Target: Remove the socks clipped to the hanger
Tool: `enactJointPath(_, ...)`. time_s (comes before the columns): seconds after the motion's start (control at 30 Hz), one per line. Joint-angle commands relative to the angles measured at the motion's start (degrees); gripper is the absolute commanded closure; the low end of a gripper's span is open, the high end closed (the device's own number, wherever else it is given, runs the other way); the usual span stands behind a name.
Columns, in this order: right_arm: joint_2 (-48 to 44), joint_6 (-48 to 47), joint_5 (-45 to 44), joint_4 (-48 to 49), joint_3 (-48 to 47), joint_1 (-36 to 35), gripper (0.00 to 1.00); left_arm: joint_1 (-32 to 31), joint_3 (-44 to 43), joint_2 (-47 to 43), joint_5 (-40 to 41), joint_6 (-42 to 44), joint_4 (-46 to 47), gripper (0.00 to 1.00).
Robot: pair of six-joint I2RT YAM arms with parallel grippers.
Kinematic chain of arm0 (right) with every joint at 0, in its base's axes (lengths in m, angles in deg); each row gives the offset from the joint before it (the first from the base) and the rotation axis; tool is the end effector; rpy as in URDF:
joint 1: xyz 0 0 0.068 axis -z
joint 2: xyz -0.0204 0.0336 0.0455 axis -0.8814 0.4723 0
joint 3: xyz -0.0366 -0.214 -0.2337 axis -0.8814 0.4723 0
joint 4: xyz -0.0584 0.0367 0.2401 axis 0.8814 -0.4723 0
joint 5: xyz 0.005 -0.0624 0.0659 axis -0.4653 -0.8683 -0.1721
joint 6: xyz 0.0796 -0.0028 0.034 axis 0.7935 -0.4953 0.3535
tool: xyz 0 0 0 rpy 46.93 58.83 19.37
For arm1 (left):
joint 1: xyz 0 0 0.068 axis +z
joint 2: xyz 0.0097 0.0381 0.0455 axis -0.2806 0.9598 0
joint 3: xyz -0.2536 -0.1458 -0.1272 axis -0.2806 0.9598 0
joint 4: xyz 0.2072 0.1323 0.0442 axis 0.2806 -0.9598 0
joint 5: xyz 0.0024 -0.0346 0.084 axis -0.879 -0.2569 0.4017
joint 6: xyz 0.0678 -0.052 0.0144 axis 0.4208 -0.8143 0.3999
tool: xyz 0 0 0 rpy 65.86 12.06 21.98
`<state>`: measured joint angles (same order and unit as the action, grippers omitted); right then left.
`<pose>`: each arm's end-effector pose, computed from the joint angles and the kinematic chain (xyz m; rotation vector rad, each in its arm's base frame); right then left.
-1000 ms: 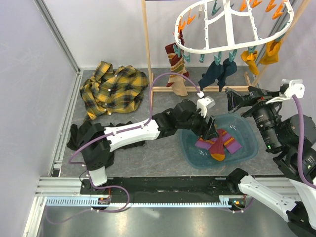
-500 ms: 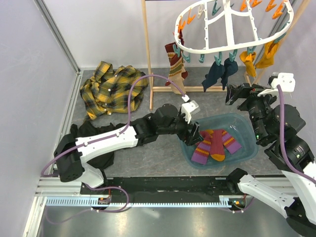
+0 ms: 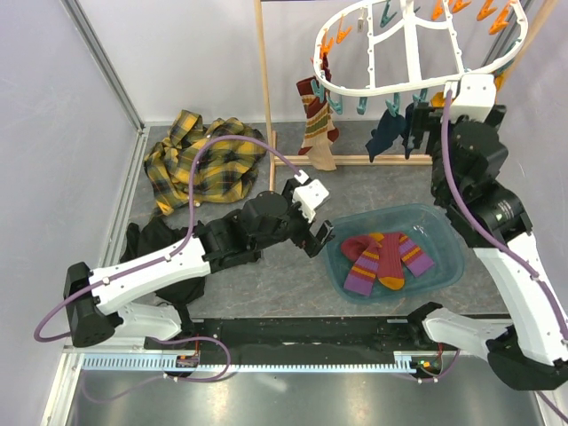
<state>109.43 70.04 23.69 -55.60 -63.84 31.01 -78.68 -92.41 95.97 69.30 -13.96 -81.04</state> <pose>0.1745 0.0407 0.5472 0.0953 1.5917 -0.3011 0.1471 -0.2662 0.3919 0.9352 1.7053 -0.6646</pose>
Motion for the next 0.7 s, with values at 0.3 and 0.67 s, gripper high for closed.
enactJointPath(0.3, 5.5, 3.3, 35.4, -2.4, -7.4, 30.3, 0.09, -0.7, 3.0, -5.3, 3.4, 4.8, 0.1, 0.01)
enactJointPath(0.67, 8.4, 3.7, 60.5, 0.5, -1.0, 41.9, 0.21, -0.9, 3.2, -4.8, 4.0, 5.0, 0.6, 0.01)
